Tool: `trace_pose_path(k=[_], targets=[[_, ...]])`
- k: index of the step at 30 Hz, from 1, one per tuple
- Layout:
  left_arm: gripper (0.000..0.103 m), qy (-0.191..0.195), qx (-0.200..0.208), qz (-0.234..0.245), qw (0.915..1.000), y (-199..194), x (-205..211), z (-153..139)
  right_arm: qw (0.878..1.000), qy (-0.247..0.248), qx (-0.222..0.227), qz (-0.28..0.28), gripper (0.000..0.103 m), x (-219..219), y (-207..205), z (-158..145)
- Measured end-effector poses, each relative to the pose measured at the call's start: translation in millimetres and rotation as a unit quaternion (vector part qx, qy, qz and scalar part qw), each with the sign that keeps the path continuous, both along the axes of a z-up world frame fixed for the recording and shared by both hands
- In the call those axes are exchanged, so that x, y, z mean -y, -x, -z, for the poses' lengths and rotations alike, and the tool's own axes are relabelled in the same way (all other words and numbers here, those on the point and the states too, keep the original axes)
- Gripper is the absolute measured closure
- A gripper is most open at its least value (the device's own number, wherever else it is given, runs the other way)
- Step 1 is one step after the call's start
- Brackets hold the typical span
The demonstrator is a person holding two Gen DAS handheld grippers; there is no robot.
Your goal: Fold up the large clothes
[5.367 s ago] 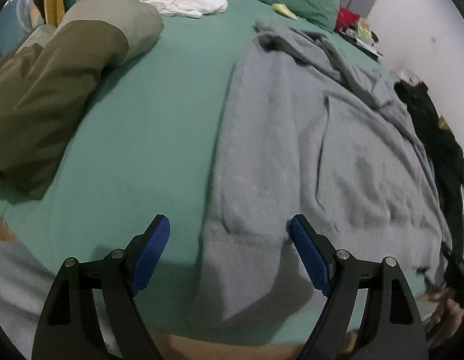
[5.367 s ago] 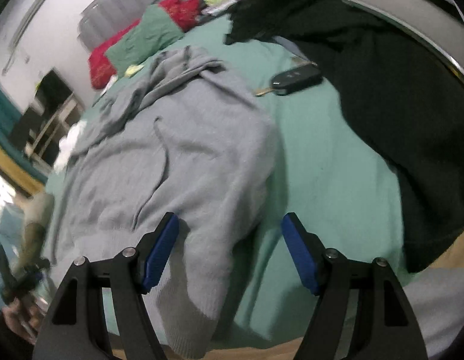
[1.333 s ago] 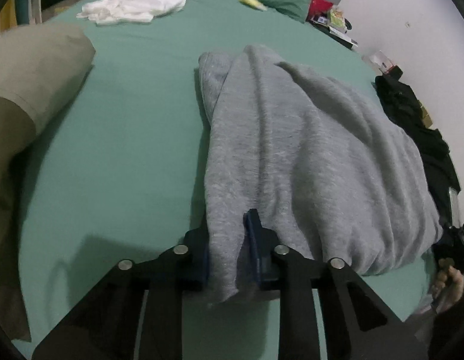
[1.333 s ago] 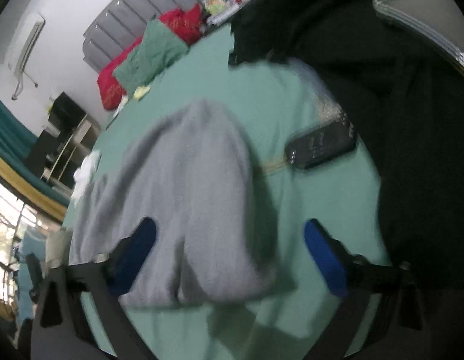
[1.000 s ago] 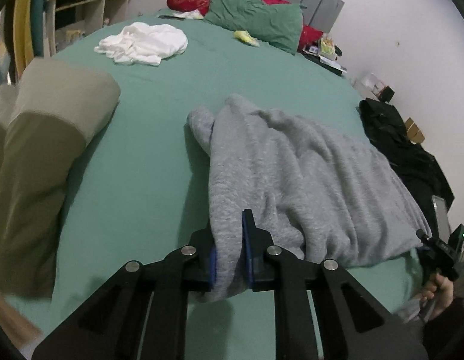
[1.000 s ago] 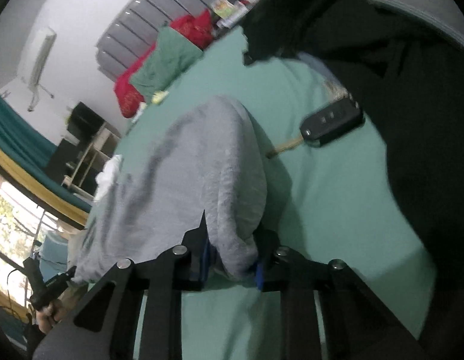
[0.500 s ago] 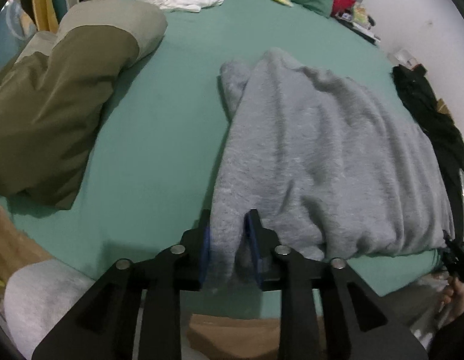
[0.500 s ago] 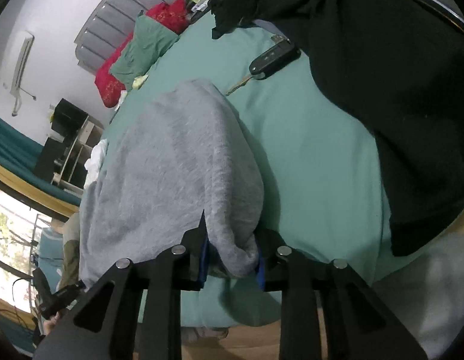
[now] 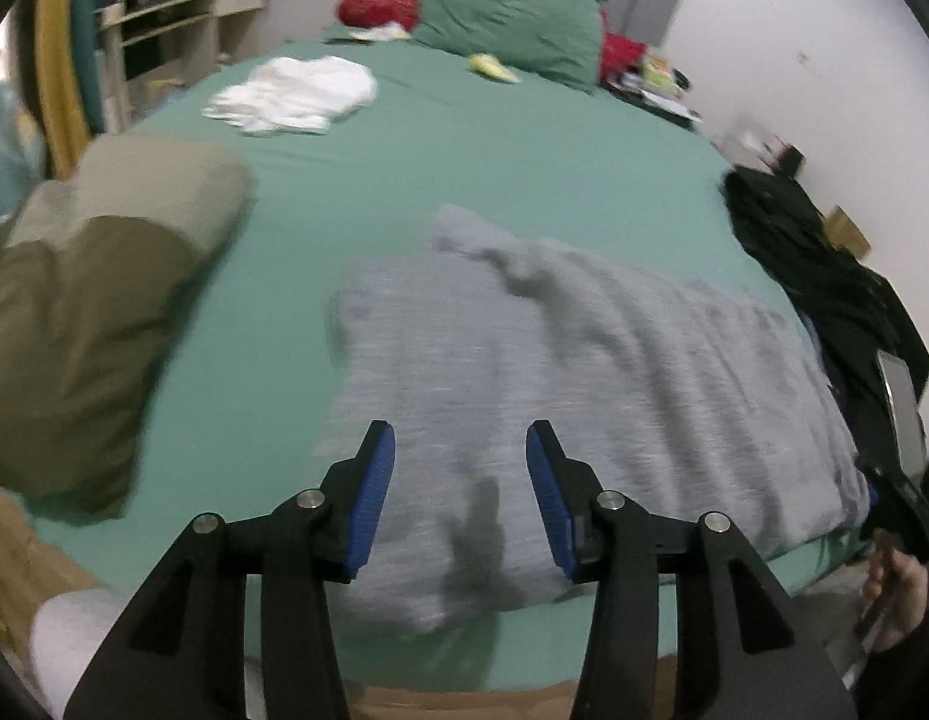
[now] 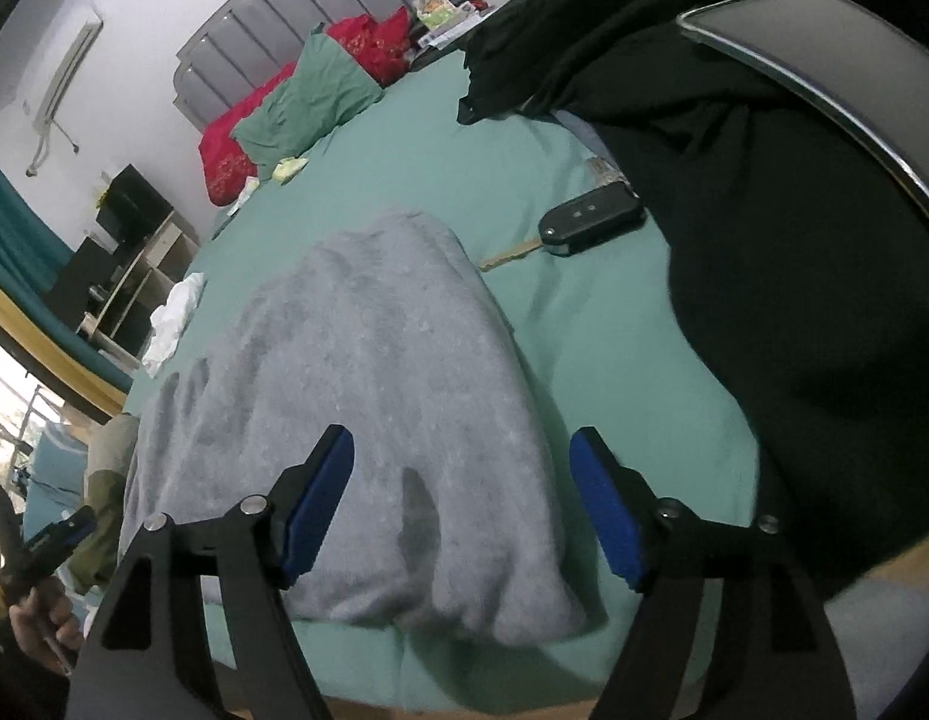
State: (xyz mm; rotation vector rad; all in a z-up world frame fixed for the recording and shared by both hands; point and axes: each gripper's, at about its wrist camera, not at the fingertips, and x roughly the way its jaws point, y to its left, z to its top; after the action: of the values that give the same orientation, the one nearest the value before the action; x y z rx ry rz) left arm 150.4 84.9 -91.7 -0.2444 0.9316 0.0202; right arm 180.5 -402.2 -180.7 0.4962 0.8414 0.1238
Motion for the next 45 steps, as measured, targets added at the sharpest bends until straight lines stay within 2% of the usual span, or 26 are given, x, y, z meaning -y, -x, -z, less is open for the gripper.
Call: trace_pose_path(k=[6, 9, 12, 14, 16, 18, 20, 21, 25, 27, 29, 30, 31, 32, 34, 36, 40, 45], targets=[[0.054, 0.001, -0.012, 0.052, 0.9986, -37.2, 51.7, -3.4, 0.997, 0.024, 0.009, -0.073, 0.028, -1.8, -43.9, -17.6], [0.054, 0.005, -0.004, 0.075, 0.9971, -49.4, 72.6, -9.0, 0.994, -0.008, -0.001, -0.109, 0.028, 8.4, -66.2, -13.6], [0.054, 0.005, 0.006, 0.101, 0.9949, -64.6, 99.0, -14.0, 0.993, -0.037, -0.021, -0.111, 0.028, 15.1, -77.6, 3.1], [0.054, 0.003, 0.013, 0.117, 0.9931, -74.1, 116.6, -13.3, 0.990, -0.075, -0.042, -0.111, 0.028, 18.5, -79.8, 21.3], [0.055, -0.005, 0.013, 0.124, 0.9921, -84.0, 130.6, -5.3, 0.987, -0.099, -0.064, -0.107, 0.028, 20.8, -81.4, 39.4], [0.055, -0.009, -0.003, 0.124, 0.9922, -94.2, 137.1, 10.9, 0.988, -0.112, -0.043, -0.098, 0.028, 22.7, -77.1, 44.6], [0.055, -0.006, -0.042, 0.124, 0.9913, -102.6, 140.4, 35.3, 0.988, -0.121, -0.032, -0.092, 0.026, 21.6, -74.2, 46.7], [0.055, -0.017, -0.054, 0.126, 0.9904, -104.6, 143.4, 46.3, 0.987, -0.123, -0.030, -0.096, 0.026, 19.6, -74.0, 46.5], [0.053, -0.045, -0.037, 0.135, 0.9891, -101.4, 150.8, 58.4, 0.976, -0.167, -0.030, -0.138, 0.026, 2.6, -78.9, 50.0], [0.052, -0.041, -0.036, 0.131, 0.9899, -100.9, 150.6, 59.7, 0.974, -0.159, -0.023, -0.159, 0.026, -12.9, -80.4, 50.8], [0.052, -0.041, -0.033, 0.126, 0.9907, -99.3, 149.9, 62.3, 0.977, -0.130, -0.017, -0.166, 0.025, -27.2, -80.3, 50.3], [0.052, -0.043, -0.031, 0.124, 0.9908, -97.8, 150.5, 62.8, 0.977, -0.133, -0.016, -0.164, 0.027, -28.9, -80.4, 49.9], [0.052, -0.049, -0.029, 0.123, 0.9908, -96.8, 153.3, 63.2, 0.976, -0.144, -0.016, -0.160, 0.039, -28.8, -80.7, 50.1], [0.052, -0.056, -0.027, 0.123, 0.9905, -97.7, 157.9, 63.7, 0.974, -0.160, -0.020, -0.160, 0.069, -29.8, -81.8, 51.8], [0.052, -0.063, -0.025, 0.123, 0.9901, -99.5, 159.8, 63.4, 0.966, -0.196, -0.027, -0.166, 0.071, -31.8, -81.8, 57.6], [0.052, -0.063, -0.024, 0.124, 0.9899, -99.3, 159.8, 63.0, 0.967, -0.185, -0.014, -0.172, 0.072, -41.8, -78.5, 50.9], [0.052, -0.059, -0.027, 0.127, 0.9897, -100.7, 155.4, 60.8, 0.965, -0.196, 0.015, -0.176, 0.074, -51.8, -72.5, 25.7], [0.052, -0.078, -0.029, 0.124, 0.9888, -98.8, 158.3, 52.2, 0.970, -0.167, 0.035, -0.172, 0.075, -68.4, -59.8, -0.2]])
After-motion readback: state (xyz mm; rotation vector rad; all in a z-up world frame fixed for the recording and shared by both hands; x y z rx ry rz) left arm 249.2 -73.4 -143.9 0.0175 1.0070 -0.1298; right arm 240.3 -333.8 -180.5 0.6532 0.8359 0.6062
